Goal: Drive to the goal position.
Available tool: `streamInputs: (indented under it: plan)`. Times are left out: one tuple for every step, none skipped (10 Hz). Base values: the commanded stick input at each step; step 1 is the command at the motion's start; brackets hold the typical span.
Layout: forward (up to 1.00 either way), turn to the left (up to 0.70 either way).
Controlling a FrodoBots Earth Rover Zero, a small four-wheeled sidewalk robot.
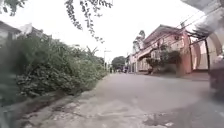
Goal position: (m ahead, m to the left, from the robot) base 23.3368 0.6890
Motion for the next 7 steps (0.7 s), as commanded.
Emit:
streamInputs:
  plan:
    - [0.7, -0.26]
    - [0.7, 0.0]
    - [0.7, 0.0]
    - [0.7, 0.0]
    - [0.7, -0.16]
    - [0.7, -0.34]
    - [0.7, -0.35]
